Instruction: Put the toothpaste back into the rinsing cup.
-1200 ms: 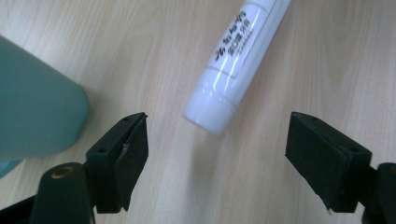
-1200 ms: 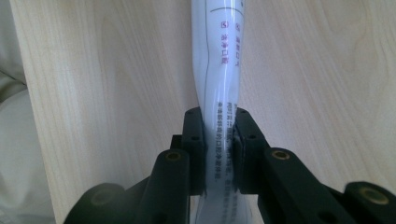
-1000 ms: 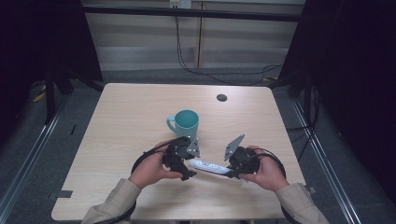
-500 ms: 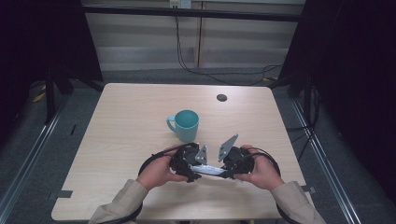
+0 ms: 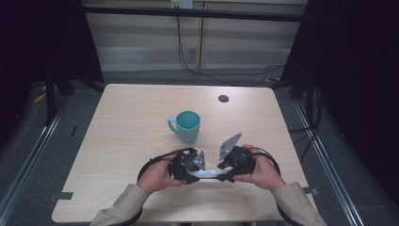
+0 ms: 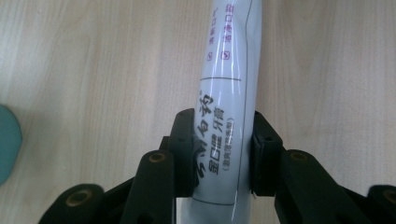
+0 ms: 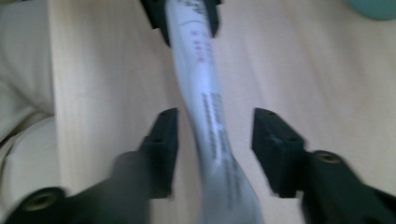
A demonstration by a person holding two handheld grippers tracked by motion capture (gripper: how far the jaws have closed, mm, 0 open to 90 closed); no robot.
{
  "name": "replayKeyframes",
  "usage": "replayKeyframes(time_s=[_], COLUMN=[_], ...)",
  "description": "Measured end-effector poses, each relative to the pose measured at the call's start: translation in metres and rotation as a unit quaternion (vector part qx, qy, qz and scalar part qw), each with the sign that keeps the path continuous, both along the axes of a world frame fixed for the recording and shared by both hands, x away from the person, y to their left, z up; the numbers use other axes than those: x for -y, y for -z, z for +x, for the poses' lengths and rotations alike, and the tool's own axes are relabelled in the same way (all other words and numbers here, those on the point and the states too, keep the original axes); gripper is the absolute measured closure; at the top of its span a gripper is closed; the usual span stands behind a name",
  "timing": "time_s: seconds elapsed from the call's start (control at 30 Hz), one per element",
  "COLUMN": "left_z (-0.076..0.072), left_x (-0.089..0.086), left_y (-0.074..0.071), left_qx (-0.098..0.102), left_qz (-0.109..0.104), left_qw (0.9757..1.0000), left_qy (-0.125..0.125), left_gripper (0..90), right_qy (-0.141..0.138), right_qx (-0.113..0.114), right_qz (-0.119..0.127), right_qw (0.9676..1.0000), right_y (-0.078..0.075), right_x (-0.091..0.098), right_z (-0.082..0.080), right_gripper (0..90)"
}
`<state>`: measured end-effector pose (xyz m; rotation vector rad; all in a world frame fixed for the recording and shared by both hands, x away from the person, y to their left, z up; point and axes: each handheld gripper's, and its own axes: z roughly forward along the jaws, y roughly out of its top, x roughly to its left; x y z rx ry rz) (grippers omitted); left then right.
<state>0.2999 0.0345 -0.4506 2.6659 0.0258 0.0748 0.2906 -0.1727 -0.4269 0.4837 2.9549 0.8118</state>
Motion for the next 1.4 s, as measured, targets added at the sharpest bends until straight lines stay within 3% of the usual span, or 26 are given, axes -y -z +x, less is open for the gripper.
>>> replayKeyframes(time_s=[0.1, 0.17, 0.23, 0.33, 0.5, 0.67, 0.87, 1.0, 1.03, 1.13, 1.2, 1.23, 1.3, 1.37, 1.4], left_z=[0.001, 0.002, 0.005, 0.008, 0.014, 0.019, 0.022, 0.023, 0.023, 0.023, 0.023, 0.023, 0.023, 0.023, 0.022], left_x=[-0.008, -0.012, -0.018, -0.027, -0.037, -0.046, -0.053, -0.052, -0.051, -0.051, -0.05, -0.05, -0.049, -0.048, -0.046], left_y=[0.001, 0.001, 0.0, -0.002, -0.004, -0.004, -0.004, -0.002, -0.002, -0.003, -0.004, -0.004, -0.003, -0.002, 0.0], left_qx=[-0.01, -0.017, -0.017, -0.024, -0.023, -0.034, -0.059, -0.064, -0.07, -0.071, -0.074, -0.074, -0.084, -0.09, -0.094], left_qz=[-0.015, -0.028, -0.023, -0.031, -0.034, -0.061, -0.099, -0.11, -0.118, -0.129, -0.145, -0.148, -0.166, -0.174, -0.176], left_qw=[0.9996, 0.9988, 0.9986, 0.9974, 0.9964, 0.9924, 0.9851, 0.9834, 0.9817, 0.9799, 0.977, 0.9764, 0.9714, 0.9693, 0.9681], left_qy=[-0.021, -0.036, -0.043, -0.06, -0.074, -0.101, -0.128, -0.129, -0.133, -0.134, -0.139, -0.139, -0.148, -0.148, -0.151], left_gripper=[68.9, 69.0, 69.0, 69.0, 69.1, 69.1, 69.2, 69.2, 69.2, 69.2, 69.2, 69.2, 69.2, 69.2, 69.2], right_qy=[0.031, 0.061, 0.084, 0.102, 0.124, 0.136, 0.15, 0.144, 0.143, 0.141, 0.141, 0.142, 0.141, 0.14, 0.136], right_qx=[0.011, 0.023, 0.027, 0.029, 0.018, 0.006, -0.015, -0.026, -0.031, -0.039, -0.041, -0.046, -0.054, -0.053, -0.054], right_qz=[0.042, 0.071, 0.091, 0.095, 0.104, 0.106, 0.141, 0.17, 0.177, 0.185, 0.193, 0.202, 0.222, 0.23, 0.25], right_qw=[0.9986, 0.9954, 0.9919, 0.9898, 0.9867, 0.9849, 0.9785, 0.9746, 0.9732, 0.9718, 0.9701, 0.968, 0.9632, 0.9617, 0.9572], right_y=[-0.009, -0.016, -0.021, -0.025, -0.018, -0.006, 0.004, 0.012, 0.014, 0.02, 0.022, 0.023, 0.024, 0.025, 0.024], right_x=[0.013, 0.024, 0.035, 0.047, 0.057, 0.06, 0.057, 0.049, 0.046, 0.04, 0.037, 0.034, 0.031, 0.026, 0.022], right_z=[0.002, 0.005, 0.007, 0.007, 0.008, 0.01, 0.01, 0.009, 0.009, 0.01, 0.011, 0.011, 0.013, 0.014, 0.014], right_gripper=[39.4, 34.4, 32.1, 31.5, 30.6, 31.0, 34.7, 41.9, 42.3, 44.7, 44.9, 45.2, 45.1, 45.1, 47.6])
